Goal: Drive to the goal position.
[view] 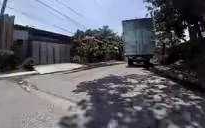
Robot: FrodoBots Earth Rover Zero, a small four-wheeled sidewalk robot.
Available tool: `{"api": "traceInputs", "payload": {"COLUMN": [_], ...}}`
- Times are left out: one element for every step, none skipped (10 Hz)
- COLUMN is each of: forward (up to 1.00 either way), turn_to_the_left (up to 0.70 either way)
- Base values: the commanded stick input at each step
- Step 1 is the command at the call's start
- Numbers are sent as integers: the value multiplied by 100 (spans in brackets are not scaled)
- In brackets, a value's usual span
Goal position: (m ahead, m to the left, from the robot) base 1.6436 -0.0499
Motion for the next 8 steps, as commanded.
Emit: {"api": "traceInputs", "payload": {"forward": [100,100,100,100,100,100,100,100], "turn_to_the_left": [0,0,0,0,0,0,0,0]}}
